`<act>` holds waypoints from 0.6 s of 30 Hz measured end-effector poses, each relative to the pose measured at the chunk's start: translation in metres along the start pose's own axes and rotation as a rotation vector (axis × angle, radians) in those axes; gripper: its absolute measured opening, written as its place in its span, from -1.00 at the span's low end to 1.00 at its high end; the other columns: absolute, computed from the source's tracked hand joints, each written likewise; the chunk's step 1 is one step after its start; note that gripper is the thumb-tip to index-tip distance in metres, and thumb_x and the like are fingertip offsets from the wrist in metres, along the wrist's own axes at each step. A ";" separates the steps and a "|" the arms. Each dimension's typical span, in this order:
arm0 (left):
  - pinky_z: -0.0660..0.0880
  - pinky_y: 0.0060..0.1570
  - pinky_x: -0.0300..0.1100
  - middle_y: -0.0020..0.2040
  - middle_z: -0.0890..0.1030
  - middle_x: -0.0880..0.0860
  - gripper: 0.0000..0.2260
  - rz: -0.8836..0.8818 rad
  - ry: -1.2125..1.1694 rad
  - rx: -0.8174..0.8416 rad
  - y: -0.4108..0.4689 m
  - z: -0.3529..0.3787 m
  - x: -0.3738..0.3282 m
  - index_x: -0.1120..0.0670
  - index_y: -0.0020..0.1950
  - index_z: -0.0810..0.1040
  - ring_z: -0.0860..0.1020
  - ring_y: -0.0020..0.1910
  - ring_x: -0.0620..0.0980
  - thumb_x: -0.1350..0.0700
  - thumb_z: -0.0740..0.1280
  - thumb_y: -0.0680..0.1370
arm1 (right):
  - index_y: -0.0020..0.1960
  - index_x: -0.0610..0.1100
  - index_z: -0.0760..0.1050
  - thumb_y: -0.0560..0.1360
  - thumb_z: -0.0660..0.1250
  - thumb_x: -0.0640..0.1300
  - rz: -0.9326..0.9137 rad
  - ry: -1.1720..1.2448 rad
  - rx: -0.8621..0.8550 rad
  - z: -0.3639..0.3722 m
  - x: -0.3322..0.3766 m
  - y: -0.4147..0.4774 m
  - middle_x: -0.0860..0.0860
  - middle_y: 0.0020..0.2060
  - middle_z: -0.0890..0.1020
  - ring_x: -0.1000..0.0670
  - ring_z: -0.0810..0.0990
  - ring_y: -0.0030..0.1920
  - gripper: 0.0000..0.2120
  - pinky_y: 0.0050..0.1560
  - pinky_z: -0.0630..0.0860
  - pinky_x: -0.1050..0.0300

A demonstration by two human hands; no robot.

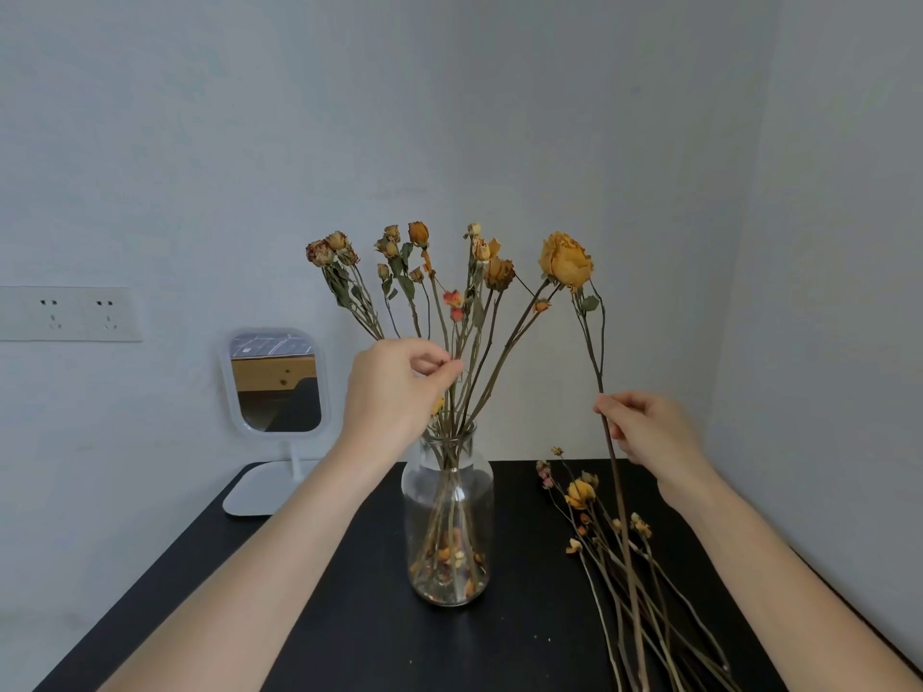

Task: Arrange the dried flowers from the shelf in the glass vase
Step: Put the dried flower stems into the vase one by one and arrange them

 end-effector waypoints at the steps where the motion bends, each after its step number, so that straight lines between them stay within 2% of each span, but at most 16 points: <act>1: 0.33 -0.30 -0.45 -0.29 0.57 -0.17 -0.86 -0.009 0.030 0.055 0.000 0.002 0.002 0.04 -0.08 0.67 0.49 -0.31 -0.26 0.01 0.41 0.45 | 0.00 -0.17 0.54 0.54 0.26 -0.12 0.000 -0.001 -0.001 0.001 -0.001 0.000 0.01 -0.41 0.46 0.10 0.39 -0.41 -0.86 -0.36 0.28 0.27; 4: 0.33 -0.33 -0.31 -0.27 0.53 -0.11 -0.82 -0.035 0.124 0.101 0.001 0.008 0.006 0.01 -0.04 0.66 0.44 -0.30 -0.18 -0.04 0.42 0.43 | -0.01 -0.16 0.55 0.54 0.26 -0.12 0.002 0.005 0.003 0.003 -0.001 0.000 0.01 -0.40 0.46 0.10 0.40 -0.40 -0.86 -0.35 0.27 0.27; 7: 0.22 -0.41 -0.30 -0.32 0.38 -0.17 -0.81 -0.011 0.147 0.016 0.000 0.008 0.006 0.02 -0.08 0.66 0.37 -0.33 -0.15 -0.06 0.44 0.41 | -0.02 -0.16 0.55 0.53 0.26 -0.12 0.004 0.002 0.007 0.004 -0.002 0.001 0.01 -0.40 0.47 0.10 0.39 -0.40 -0.86 -0.35 0.27 0.27; 10: 0.22 -0.41 -0.29 -0.25 0.41 -0.12 -0.77 0.000 0.183 0.053 -0.001 0.008 0.008 0.02 -0.03 0.67 0.40 -0.25 -0.12 -0.07 0.43 0.40 | -0.02 -0.16 0.55 0.54 0.26 -0.12 0.004 0.002 0.008 0.004 -0.003 0.002 0.01 -0.40 0.46 0.11 0.40 -0.40 -0.86 -0.35 0.27 0.28; 12: 0.21 -0.41 -0.31 -0.26 0.39 -0.15 -0.73 0.020 0.191 0.054 -0.004 0.008 0.011 0.00 0.04 0.66 0.39 -0.28 -0.15 -0.08 0.44 0.40 | -0.02 -0.16 0.55 0.54 0.26 -0.12 0.007 0.004 0.008 0.005 -0.004 0.002 0.01 -0.40 0.46 0.11 0.40 -0.40 -0.86 -0.35 0.26 0.28; 14: 0.18 -0.42 -0.34 -0.28 0.32 -0.20 -0.68 0.065 0.198 -0.014 -0.010 0.004 0.016 -0.03 0.08 0.64 0.35 -0.33 -0.21 -0.10 0.44 0.38 | -0.03 -0.15 0.55 0.54 0.26 -0.12 0.010 0.006 0.009 0.005 -0.004 0.002 0.01 -0.41 0.47 0.11 0.40 -0.40 -0.87 -0.35 0.27 0.28; 16: 0.19 -0.41 -0.39 -0.22 0.33 -0.17 -0.67 0.106 0.191 -0.130 -0.023 -0.002 0.026 -0.06 0.08 0.60 0.35 -0.29 -0.26 -0.16 0.41 0.38 | -0.03 -0.15 0.54 0.54 0.26 -0.12 0.007 0.012 0.007 0.006 -0.005 0.002 0.01 -0.40 0.47 0.11 0.40 -0.40 -0.87 -0.35 0.28 0.28; 18: 0.22 -0.37 -0.41 -0.17 0.33 -0.15 -0.65 0.097 0.112 -0.232 -0.041 -0.004 0.043 -0.04 0.01 0.53 0.38 -0.25 -0.22 -0.24 0.30 0.38 | -0.01 -0.15 0.54 0.54 0.26 -0.12 -0.003 0.022 -0.010 0.007 -0.005 0.004 0.01 -0.39 0.47 0.11 0.41 -0.39 -0.87 -0.35 0.29 0.28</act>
Point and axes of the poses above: each hand's wrist, its own y-axis towards the middle knuckle, its own z-axis out of the palm, x = y × z, the point moved 2 cm from there along y, towards the middle knuckle
